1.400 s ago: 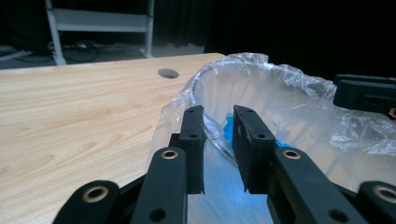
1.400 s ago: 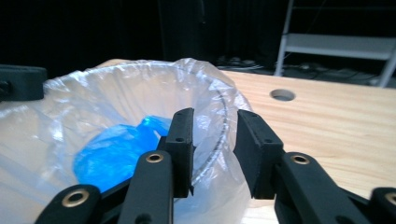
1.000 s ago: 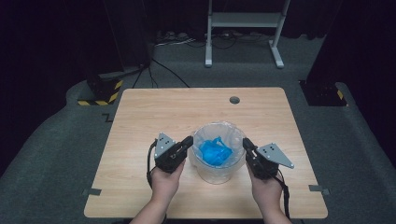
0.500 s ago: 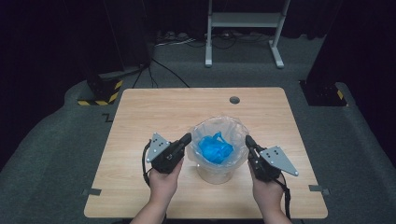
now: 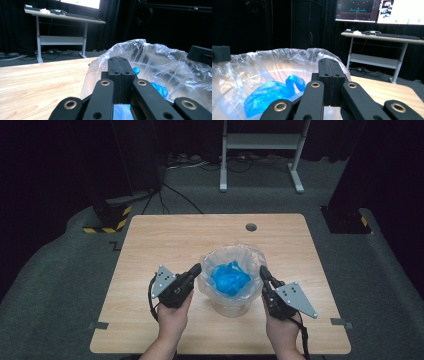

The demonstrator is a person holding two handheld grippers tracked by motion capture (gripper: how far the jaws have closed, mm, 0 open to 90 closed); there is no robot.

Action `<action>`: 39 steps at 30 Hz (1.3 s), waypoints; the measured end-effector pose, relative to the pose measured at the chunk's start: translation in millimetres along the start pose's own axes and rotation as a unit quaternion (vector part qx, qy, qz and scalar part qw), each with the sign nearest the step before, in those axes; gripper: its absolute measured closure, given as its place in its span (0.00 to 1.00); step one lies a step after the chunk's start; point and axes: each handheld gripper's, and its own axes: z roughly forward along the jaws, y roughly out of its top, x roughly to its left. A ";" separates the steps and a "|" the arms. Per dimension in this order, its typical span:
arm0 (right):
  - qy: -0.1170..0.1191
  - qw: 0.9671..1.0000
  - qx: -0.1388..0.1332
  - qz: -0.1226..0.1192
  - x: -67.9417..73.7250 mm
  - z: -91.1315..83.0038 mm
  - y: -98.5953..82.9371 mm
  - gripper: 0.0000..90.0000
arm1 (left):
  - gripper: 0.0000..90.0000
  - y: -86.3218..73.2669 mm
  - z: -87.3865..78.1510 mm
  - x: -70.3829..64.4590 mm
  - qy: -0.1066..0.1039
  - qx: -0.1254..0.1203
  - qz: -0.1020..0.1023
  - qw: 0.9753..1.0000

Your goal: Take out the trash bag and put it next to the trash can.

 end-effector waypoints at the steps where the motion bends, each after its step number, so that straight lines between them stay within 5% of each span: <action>1: 0.001 1.000 0.002 -0.001 2.1 0.5 0.4 1.00 | 1.00 -0.5 0.1 0.6 0.001 0.002 -0.002 1.000; 6: 0.018 1.000 0.005 -0.019 23.3 4.0 5.3 1.00 | 1.00 -2.6 1.3 3.7 0.004 0.019 -0.005 1.000; 11: 0.054 0.998 0.009 -0.007 51.6 9.3 4.2 1.00 | 1.00 1.0 3.9 3.2 0.003 0.055 0.004 0.998; 18: 0.118 0.992 0.037 0.013 93.5 22.4 1.2 1.00 | 0.99 7.3 4.2 -6.0 -0.004 0.085 0.031 0.996; 26: 0.153 0.985 0.076 0.017 113.0 31.3 -10.4 1.00 | 0.96 13.8 3.4 -5.9 -0.018 0.114 0.033 0.993; 33: 0.152 0.985 0.084 0.016 113.7 34.2 -16.2 1.00 | 0.81 25.0 -5.5 3.9 -0.019 0.088 -0.001 0.996; 35: 0.151 0.985 0.083 0.013 113.8 35.2 -17.7 1.00 | 0.66 25.6 -2.0 6.2 -0.016 0.101 -0.018 0.995; 39: 0.150 0.985 0.084 0.011 114.6 35.8 -20.8 1.00 | 0.45 22.6 7.1 8.8 -0.045 0.111 -0.055 0.991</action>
